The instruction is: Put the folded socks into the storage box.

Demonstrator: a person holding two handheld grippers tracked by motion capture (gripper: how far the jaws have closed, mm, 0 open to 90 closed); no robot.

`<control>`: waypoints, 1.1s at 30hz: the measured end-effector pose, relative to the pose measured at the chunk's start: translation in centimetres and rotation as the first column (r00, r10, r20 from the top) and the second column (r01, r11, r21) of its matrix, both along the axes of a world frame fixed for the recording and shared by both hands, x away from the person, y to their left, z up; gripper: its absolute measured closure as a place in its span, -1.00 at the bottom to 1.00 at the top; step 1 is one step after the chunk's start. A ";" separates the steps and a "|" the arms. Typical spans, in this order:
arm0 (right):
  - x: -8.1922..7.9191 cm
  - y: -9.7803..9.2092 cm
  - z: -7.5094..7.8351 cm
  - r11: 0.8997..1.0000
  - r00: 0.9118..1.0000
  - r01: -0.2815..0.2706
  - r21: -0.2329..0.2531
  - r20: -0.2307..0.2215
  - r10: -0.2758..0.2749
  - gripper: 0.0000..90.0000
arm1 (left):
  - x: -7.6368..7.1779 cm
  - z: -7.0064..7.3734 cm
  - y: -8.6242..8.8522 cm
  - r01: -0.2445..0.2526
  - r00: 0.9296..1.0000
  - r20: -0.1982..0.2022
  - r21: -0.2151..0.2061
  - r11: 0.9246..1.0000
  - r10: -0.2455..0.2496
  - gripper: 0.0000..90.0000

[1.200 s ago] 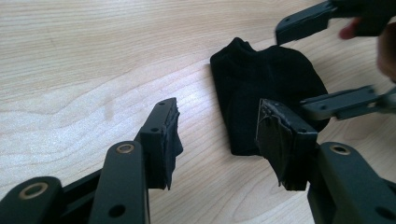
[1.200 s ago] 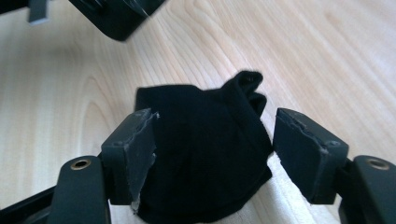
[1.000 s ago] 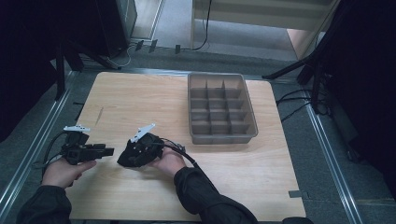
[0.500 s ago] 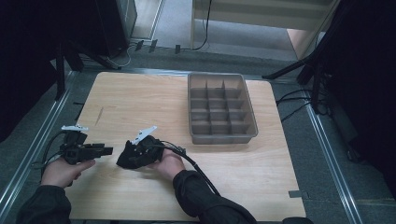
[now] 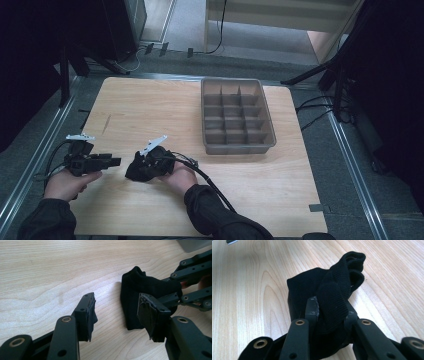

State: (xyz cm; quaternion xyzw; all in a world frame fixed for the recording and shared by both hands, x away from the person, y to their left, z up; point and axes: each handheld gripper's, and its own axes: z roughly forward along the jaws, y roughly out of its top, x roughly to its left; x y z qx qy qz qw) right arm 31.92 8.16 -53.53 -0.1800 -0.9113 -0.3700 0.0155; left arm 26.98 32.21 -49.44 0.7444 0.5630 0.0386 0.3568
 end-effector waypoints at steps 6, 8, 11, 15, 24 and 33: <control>0.0 -0.4 1.1 1.000 1.000 0.007 0.000 0.020 -0.007 0.64 | 0.0 0.0 -0.1 0.009 1.000 0.006 0.011 1.000 -0.009 0.07; 0.1 -0.6 1.5 1.000 1.000 0.006 0.001 0.026 -0.006 0.64 | 0.0 0.0 -0.1 0.006 1.000 0.007 0.010 1.000 -0.006 0.06; 0.3 -1.0 2.1 1.000 0.999 0.015 0.007 0.032 -0.015 0.64 | 0.0 0.1 0.0 0.003 1.000 0.007 0.006 1.000 -0.003 0.05; 0.5 -1.6 2.9 1.000 0.999 0.016 0.014 0.042 -0.016 0.64 | 0.0 0.0 -0.1 0.004 1.000 0.008 0.010 1.000 -0.004 0.04; 0.6 -2.6 4.3 1.000 0.998 0.014 0.014 0.056 -0.015 0.63 | 0.1 0.1 -0.3 0.016 1.000 0.009 0.014 1.000 -0.017 0.03; 1.0 -4.1 5.6 1.000 0.998 0.016 0.009 0.066 -0.017 0.63 | 0.3 0.1 -0.8 0.037 0.999 0.010 0.020 0.999 -0.037 0.01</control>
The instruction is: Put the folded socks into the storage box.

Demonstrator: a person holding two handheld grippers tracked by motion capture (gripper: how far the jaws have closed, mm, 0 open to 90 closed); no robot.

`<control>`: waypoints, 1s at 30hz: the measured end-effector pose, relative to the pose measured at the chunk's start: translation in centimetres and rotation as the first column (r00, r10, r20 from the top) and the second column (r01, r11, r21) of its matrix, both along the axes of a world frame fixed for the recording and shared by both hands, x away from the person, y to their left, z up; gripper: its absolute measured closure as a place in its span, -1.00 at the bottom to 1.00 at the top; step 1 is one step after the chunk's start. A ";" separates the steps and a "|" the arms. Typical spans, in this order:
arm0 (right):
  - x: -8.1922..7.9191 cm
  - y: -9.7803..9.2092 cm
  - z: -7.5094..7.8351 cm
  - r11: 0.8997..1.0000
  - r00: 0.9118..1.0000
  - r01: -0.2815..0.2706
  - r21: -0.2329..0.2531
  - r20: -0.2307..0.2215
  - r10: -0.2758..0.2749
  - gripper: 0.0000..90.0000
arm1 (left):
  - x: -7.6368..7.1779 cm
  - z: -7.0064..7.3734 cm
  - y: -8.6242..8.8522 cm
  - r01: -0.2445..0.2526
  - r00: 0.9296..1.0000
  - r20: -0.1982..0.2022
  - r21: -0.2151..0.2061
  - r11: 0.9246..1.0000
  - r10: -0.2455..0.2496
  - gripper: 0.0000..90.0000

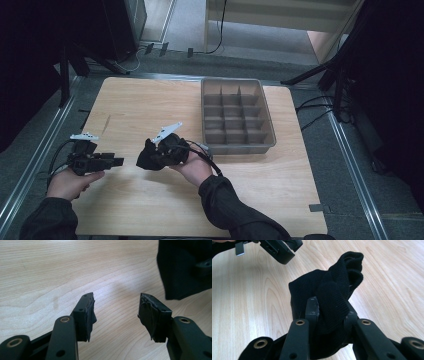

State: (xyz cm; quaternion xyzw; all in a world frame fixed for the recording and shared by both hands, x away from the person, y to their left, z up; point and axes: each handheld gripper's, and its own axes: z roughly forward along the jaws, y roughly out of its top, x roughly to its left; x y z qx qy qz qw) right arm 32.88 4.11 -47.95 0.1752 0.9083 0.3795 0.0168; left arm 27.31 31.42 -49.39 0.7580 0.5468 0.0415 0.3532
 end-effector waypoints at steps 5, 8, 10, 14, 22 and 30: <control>0.2 -1.0 0.8 1.000 1.000 0.009 0.004 0.000 -0.009 0.63 | 0.3 -0.1 -0.3 0.006 1.000 -0.007 0.010 1.000 -0.006 -0.04; 0.3 -1.5 1.1 1.000 1.000 0.008 0.001 0.005 -0.008 0.63 | 0.4 -0.1 -0.6 0.011 1.000 -0.002 0.008 1.000 -0.011 -0.04; 0.3 -1.7 1.3 1.000 1.000 0.012 -0.004 0.001 -0.012 0.63 | 0.4 -0.1 -0.7 0.015 1.000 0.002 0.009 1.000 -0.015 -0.04; 0.3 -2.2 1.7 1.000 1.000 0.011 -0.011 0.009 -0.011 0.63 | 0.5 -0.1 -0.9 0.026 1.000 0.002 0.016 1.000 -0.026 -0.04; 0.6 -3.7 3.1 1.000 0.999 0.027 -0.012 0.023 -0.026 0.63 | 0.6 -0.1 -1.1 0.031 1.000 0.003 0.021 0.999 -0.031 -0.04; 1.0 -5.6 4.3 0.998 0.998 0.053 -0.016 0.041 -0.052 0.63 | 0.8 -0.2 -1.3 0.041 0.999 0.005 0.025 0.999 -0.042 -0.04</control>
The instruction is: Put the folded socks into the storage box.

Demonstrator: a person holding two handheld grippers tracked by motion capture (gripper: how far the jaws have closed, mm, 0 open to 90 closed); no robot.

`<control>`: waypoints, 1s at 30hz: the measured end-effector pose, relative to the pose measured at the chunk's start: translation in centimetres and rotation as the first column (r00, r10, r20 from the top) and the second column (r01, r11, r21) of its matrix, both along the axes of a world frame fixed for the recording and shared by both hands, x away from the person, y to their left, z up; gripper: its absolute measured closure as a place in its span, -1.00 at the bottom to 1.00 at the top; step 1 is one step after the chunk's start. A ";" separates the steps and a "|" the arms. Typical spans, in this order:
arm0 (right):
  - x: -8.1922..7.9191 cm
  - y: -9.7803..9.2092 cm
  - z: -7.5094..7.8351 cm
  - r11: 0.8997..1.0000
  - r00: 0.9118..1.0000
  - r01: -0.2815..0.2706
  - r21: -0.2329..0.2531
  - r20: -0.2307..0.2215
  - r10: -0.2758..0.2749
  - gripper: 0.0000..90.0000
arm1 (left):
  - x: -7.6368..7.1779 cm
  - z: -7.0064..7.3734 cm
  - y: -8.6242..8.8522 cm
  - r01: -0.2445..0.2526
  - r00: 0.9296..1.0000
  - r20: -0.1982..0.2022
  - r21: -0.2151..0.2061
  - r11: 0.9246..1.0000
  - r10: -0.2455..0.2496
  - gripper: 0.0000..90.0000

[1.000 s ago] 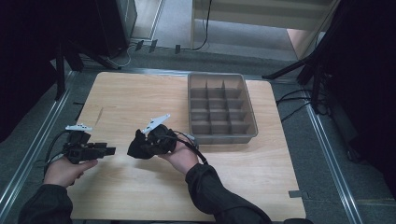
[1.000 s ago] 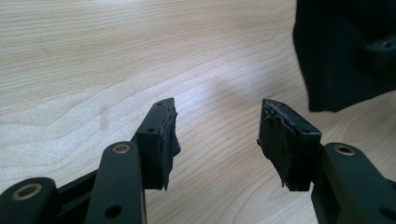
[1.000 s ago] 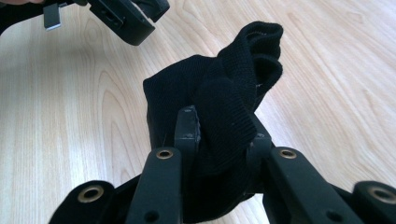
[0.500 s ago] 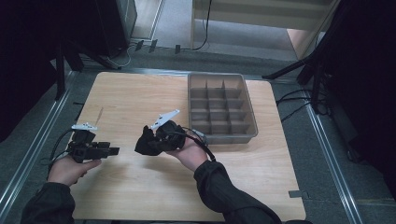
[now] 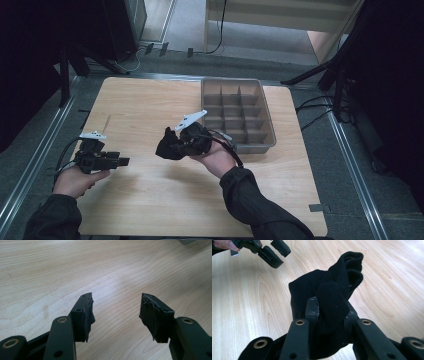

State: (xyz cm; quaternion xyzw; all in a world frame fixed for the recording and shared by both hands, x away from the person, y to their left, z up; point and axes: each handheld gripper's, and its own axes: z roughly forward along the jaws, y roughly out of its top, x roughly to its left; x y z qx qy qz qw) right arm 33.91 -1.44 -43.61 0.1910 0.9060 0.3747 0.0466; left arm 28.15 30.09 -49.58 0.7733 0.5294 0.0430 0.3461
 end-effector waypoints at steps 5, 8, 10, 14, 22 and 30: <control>0.3 -0.8 0.9 1.000 1.000 0.004 -0.002 0.016 -0.004 0.63 | 0.0 0.0 -0.2 0.008 1.000 0.005 0.001 1.000 -0.008 -0.04; 0.4 -1.3 1.3 1.000 1.000 0.010 -0.004 0.022 -0.009 0.63 | 0.0 0.1 -0.2 0.012 1.000 0.007 0.005 1.000 -0.012 -0.05; 0.6 -1.7 1.5 1.000 1.000 0.014 -0.006 0.027 -0.014 0.63 | 0.0 0.0 -0.3 0.013 1.000 0.006 0.003 1.000 -0.013 -0.05; 0.8 -2.5 2.0 1.000 0.999 0.029 -0.011 0.036 -0.029 0.63 | 0.0 0.0 -0.5 0.019 1.000 0.007 0.005 1.000 -0.019 -0.06; 1.6 -4.3 2.5 0.998 0.997 0.062 -0.007 0.040 -0.062 0.62 | 0.0 -0.1 -0.6 0.024 1.000 0.006 0.010 1.000 -0.024 -0.06; 2.3 -6.3 2.4 0.995 0.993 0.102 -0.012 0.060 -0.101 0.62 | 0.0 0.0 -0.4 0.014 1.000 0.010 0.000 1.000 -0.014 -0.07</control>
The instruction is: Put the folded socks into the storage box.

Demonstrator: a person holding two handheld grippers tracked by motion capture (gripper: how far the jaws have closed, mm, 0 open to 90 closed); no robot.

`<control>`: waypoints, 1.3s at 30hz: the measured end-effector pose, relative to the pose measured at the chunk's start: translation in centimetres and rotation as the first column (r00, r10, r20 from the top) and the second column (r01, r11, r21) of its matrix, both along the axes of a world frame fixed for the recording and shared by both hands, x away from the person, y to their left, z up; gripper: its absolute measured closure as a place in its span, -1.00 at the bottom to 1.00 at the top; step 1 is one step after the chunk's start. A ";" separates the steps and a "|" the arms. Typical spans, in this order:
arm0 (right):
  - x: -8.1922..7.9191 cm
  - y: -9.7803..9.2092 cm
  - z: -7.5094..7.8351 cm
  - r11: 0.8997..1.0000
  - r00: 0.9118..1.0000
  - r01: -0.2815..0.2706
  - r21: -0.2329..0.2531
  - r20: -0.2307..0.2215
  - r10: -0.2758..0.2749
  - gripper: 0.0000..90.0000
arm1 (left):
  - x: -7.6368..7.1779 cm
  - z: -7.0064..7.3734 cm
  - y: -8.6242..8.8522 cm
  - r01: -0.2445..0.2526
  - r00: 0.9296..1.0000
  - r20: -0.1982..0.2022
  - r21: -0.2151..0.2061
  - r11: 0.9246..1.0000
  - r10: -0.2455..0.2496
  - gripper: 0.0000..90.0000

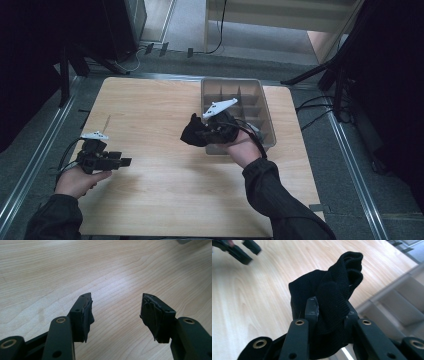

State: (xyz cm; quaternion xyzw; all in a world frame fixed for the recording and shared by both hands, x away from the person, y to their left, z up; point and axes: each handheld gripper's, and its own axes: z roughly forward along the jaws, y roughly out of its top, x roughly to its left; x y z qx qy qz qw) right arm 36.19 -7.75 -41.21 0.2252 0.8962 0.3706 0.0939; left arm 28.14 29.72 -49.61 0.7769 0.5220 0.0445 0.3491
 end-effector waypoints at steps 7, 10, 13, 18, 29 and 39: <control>0.8 -2.0 -0.6 0.999 0.999 0.046 0.017 -0.008 -0.046 0.62 | 0.0 0.0 -0.1 0.005 1.000 -0.005 0.002 1.000 -0.005 -0.08; 1.1 -2.8 -0.8 0.998 0.998 0.063 0.021 -0.012 -0.062 0.62 | 0.0 0.0 -0.2 0.005 1.000 -0.007 0.003 1.000 -0.005 -0.08; 1.3 -3.5 -1.1 0.997 0.997 0.077 0.018 -0.014 -0.077 0.62 | 0.0 0.0 -0.2 0.004 1.000 -0.006 0.004 1.000 -0.004 -0.09; 1.6 -4.7 -1.4 0.994 0.994 0.105 0.011 -0.016 -0.104 0.62 | 0.0 0.0 -0.1 0.008 1.000 -0.006 0.005 1.000 -0.008 -0.09; 2.8 -6.1 -2.7 0.989 0.989 0.145 -0.021 -0.028 -0.146 0.62 | 0.0 0.0 -0.2 0.010 1.000 -0.007 0.005 1.000 -0.010 -0.09; 2.9 -5.3 -4.1 0.988 0.987 0.149 -0.036 -0.049 -0.151 0.62 | 0.0 0.0 -0.2 0.014 1.000 -0.006 0.006 1.000 -0.014 -0.10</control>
